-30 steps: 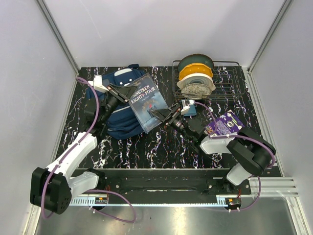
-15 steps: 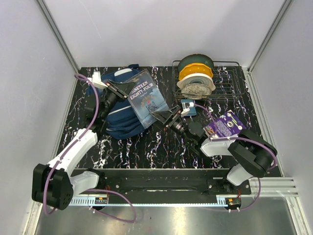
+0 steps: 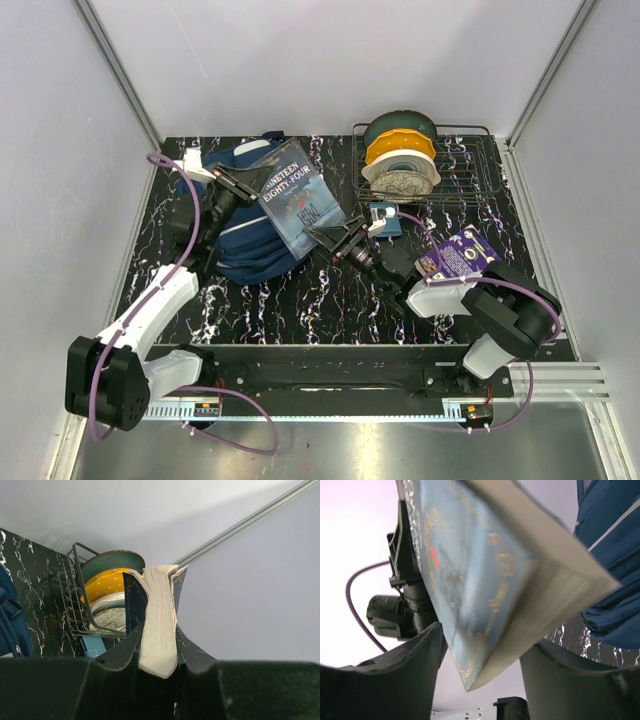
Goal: Pack the student bag
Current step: Pick up the book from the center of the board, then place the book in the student bag.
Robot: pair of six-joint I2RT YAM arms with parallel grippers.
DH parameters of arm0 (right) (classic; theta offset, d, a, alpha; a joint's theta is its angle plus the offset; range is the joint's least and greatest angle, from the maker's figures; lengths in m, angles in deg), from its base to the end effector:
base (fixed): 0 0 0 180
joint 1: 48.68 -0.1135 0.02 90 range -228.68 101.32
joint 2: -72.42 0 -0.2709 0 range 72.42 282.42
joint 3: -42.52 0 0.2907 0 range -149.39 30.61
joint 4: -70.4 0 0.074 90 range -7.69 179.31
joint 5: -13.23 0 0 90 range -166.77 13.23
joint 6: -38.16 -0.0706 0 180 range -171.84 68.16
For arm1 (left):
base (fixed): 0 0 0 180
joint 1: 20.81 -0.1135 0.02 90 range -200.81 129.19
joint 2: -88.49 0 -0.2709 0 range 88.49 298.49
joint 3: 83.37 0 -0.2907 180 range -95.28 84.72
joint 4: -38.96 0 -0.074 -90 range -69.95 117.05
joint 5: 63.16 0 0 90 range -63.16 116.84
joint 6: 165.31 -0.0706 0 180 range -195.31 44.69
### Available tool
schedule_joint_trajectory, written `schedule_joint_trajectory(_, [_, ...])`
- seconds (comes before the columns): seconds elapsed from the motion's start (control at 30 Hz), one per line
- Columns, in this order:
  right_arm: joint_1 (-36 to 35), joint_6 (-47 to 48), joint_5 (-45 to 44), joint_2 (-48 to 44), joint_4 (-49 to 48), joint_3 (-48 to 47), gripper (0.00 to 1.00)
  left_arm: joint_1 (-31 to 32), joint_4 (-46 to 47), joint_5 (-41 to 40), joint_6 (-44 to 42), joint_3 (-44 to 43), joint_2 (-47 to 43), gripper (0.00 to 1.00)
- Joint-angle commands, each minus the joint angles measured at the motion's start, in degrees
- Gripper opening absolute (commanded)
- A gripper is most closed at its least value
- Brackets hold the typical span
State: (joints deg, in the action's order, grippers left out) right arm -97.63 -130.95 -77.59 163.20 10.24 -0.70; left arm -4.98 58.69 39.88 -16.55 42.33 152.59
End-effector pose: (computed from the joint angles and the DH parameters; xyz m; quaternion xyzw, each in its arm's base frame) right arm 0.2378 0.2716 0.2014 0.1681 0.6022 0.6996 0.3458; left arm 0.3120 -0.1050 0.3323 -0.1530 0.6266 -0.5190 0.5609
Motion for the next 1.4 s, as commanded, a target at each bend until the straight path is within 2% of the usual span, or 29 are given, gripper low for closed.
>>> schedule_joint_trajectory(0.0, [2.19,1.85,-2.43,-1.22,-15.91,-3.67,0.57,0.25,5.37,1.99,1.97,1.52,-3.71,0.0])
schedule_joint_trajectory(0.07, [3.07,2.47,-2.52,-1.66,-15.99,-3.58,0.49,0.25,4.49,1.82,1.88,2.49,-4.77,0.0])
schedule_joint_trajectory(0.1, [3.5,2.73,-2.26,-1.84,-15.91,-3.58,0.48,0.25,4.31,1.73,1.8,2.75,-4.94,0.0])
schedule_joint_trajectory(0.2, [4.65,3.43,-0.59,-2.45,-15.82,-4.11,0.32,0.25,3.69,1.81,1.88,3.8,-5.56,0.0])
schedule_joint_trajectory(0.23, [4.74,3.7,-0.06,-2.63,-15.82,-4.37,0.33,0.34,3.61,1.9,2.06,4.33,-5.47,0.0])
schedule_joint_trajectory(0.27, [4.91,3.96,0.64,-2.8,-15.9,-4.72,0.39,0.34,3.78,2.08,2.23,4.68,-5.47,0.0])
schedule_joint_trajectory(0.3, [5.0,4.66,0.64,-3.07,-15.56,-5.51,0.53,0.25,3.96,2.34,2.58,5.03,-5.47,0.0])
schedule_joint_trajectory(0.33, [5.09,5.02,2.38,-3.15,-15.38,-6.04,0.57,0.25,4.31,2.34,3.19,6.0,-5.56,0.0])
schedule_joint_trajectory(0.47, [5.18,5.81,5.03,-2.81,-14.68,-8.32,0.64,0.34,5.1,2.25,3.99,7.85,-5.82,0.0])
schedule_joint_trajectory(0.5, [5.18,5.55,5.04,-2.46,-14.33,-8.76,0.61,0.34,5.01,2.52,3.99,7.76,-5.82,0.0])
schedule_joint_trajectory(0.53, [5.27,5.55,5.13,-2.28,-14.32,-8.94,0.48,0.34,5.01,2.69,3.99,7.76,-5.82,0.0])
schedule_joint_trajectory(0.6, [5.18,5.37,5.48,-2.19,-14.24,-9.03,0.35,0.34,4.4,2.52,3.9,7.5,-6.0,0.0])
schedule_joint_trajectory(0.63, [5.27,5.46,5.74,-2.28,-14.15,-9.03,0.18,0.25,3.88,2.52,3.47,7.32,-6.0,0.0])
schedule_joint_trajectory(0.73, [5.27,5.72,6.27,-3.94,-12.75,-7.89,0.02,0.25,1.94,3.04,1.8,5.83,-5.65,0.0])
schedule_joint_trajectory(0.77, [5.27,5.98,5.4,-4.73,-11.7,-7.28,0.0,0.34,1.24,3.39,1.1,5.39,-5.56,0.0])
schedule_joint_trajectory(0.8, [5.27,7.38,4.43,-7.09,-8.21,-5.88,0.0,0.25,-2.25,3.57,-0.04,4.0,-5.47,0.14])
schedule_joint_trajectory(0.87, [5.53,9.14,1.63,-10.52,-2.4,-4.56,0.0,0.25,-7.35,2.88,-6.0,2.32,-5.82,0.37])
schedule_joint_trajectory(0.9, [5.53,12.46,1.18,-14.63,3.2,-2.98,0.0,0.34,-12.95,2.44,-8.46,0.66,-6.43,0.49])
schedule_joint_trajectory(0.93, [5.62,13.71,-1.18,-17.19,7.17,-2.36,0.0,0.25,-16.05,1.82,-13.45,-0.31,-6.7,0.79])
schedule_joint_trajectory(0.97, [5.88,14.5,-5.2,-19.92,12.08,-1.92,0.0,0.34,-19.21,1.03,-16.2,-1.37,-7.05,0.88])
schedule_joint_trajectory(1.0, [5.97,17.56,-7.42,-25.69,21.18,-1.13,0.0,0.25,-25.42,0.07,-19.09,-3.73,-7.23,0.91])
schedule_joint_trajectory(1.03, [5.97,19.5,-9.53,-28.44,26.14,-1.03,0.0,0.25,-28.53,-0.72,-24.69,-5.06,-7.4,0.97])
schedule_joint_trajectory(1.07, [6.06,20.74,-14.6,-30.99,31.94,-1.47,0.0,0.25,-31.0,-1.43,-26.84,-5.94,-7.41,0.99])
schedule_joint_trajectory(1.1, [5.97,21.97,-17.17,-35.98,42.52,-2.34,0.0,0.25,-33.89,-1.96,-28.86,-6.99,-6.97,0.99])
schedule_joint_trajectory(1.2, [6.14,24.52,-23.34,-43.81,53.74,-2.0,0.0,0.34,-40.39,0.75,-39.3,-9.8,-2.86,0.99])
schedule_joint_trajectory(1.27, [6.06,24.79,-24.4,-47.0,57.47,-1.83,0.0,1.03,-44.45,3.12,-42.66,-11.83,0.66,0.98])
schedule_joint_trajectory(1.3, [6.06,24.79,-24.4,-49.88,60.96,-1.91,0.0,1.74,-48.47,2.96,-45.9,-13.84,3.9,0.96])
schedule_joint_trajectory(1.37, [6.06,24.53,-24.4,-52.28,64.67,-2.44,0.0,5.06,-50.79,-0.97,-49.08,-15.0,6.47,0.96])
